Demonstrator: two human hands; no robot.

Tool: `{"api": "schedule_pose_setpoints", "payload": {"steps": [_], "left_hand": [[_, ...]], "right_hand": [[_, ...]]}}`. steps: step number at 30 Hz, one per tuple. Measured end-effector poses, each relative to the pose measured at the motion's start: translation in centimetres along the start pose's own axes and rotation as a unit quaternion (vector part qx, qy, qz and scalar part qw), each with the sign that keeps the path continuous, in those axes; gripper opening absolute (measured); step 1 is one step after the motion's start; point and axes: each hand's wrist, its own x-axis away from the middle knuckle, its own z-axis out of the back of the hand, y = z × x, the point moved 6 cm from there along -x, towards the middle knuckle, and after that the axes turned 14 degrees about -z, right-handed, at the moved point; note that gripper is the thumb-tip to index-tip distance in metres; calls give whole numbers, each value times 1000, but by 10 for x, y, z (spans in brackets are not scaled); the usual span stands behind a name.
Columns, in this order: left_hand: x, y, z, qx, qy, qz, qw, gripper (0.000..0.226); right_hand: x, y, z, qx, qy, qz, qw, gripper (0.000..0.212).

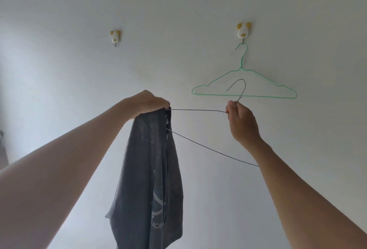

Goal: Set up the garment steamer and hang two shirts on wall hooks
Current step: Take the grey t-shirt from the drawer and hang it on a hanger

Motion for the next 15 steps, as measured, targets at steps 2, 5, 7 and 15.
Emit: {"api": "schedule_pose_setpoints", "payload": {"steps": [2, 5, 7, 15], "left_hand": [[2, -1, -1, -4, -5, -4, 1000, 46], [4, 1, -6, -1, -22, -14, 1000, 48], [6, 5, -13, 8, -44, -21, 999, 49], [8, 1, -37, 62, -94, -35, 993, 34]], "right_hand": [[-1, -5, -2, -7, -12, -1, 1000, 37], [4, -16, -10, -2, -30, 2, 1000, 38], [13, -28, -23, 21, -37, 16, 999, 38], [38, -47, -73, 6, -134, -17, 991, 34]]}}
